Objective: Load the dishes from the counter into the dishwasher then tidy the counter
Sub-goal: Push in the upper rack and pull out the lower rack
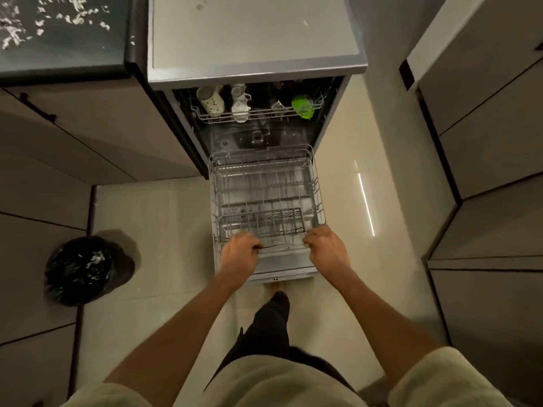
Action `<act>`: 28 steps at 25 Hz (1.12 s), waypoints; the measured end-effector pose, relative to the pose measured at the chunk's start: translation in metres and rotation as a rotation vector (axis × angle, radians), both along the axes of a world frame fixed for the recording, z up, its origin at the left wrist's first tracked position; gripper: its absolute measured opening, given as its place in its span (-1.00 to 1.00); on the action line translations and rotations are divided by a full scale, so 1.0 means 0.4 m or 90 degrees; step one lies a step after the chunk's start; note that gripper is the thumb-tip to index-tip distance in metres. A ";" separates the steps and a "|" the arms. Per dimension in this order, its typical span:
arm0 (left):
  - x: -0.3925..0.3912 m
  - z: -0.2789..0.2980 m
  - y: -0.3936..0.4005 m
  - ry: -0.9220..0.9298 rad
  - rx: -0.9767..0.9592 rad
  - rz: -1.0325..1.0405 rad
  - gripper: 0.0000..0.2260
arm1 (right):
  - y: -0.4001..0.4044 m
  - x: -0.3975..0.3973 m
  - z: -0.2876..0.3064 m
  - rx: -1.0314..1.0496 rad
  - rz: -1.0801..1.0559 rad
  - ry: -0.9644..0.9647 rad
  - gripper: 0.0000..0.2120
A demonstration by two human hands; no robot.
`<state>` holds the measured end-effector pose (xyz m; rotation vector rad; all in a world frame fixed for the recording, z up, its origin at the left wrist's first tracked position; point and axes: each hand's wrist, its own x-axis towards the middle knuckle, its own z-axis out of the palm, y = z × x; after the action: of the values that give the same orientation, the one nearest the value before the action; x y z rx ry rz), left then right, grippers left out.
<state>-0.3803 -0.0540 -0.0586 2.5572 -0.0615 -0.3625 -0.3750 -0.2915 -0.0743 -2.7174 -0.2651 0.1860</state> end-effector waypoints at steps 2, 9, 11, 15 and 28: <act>0.059 -0.043 -0.015 0.009 0.003 0.000 -0.86 | -0.014 0.066 -0.032 0.006 -0.008 0.014 -0.68; 0.234 -0.249 -0.057 0.055 0.026 0.014 -0.85 | -0.044 0.229 -0.207 0.045 -0.022 0.024 -0.71; 0.270 -0.334 -0.064 0.066 0.015 0.017 -0.84 | -0.053 0.270 -0.282 0.056 -0.028 0.035 -0.73; 0.311 -0.479 -0.075 0.060 0.010 0.021 -0.84 | -0.062 0.326 -0.430 0.058 -0.037 0.056 -0.74; 0.389 -0.947 -0.110 0.157 0.052 0.034 -0.84 | -0.087 0.407 -0.909 -0.013 0.005 0.180 -0.77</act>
<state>-0.2247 -0.0981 -0.4373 2.5680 0.1150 -0.6686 -0.2122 -0.3263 -0.4377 -2.6668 -0.1928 0.5714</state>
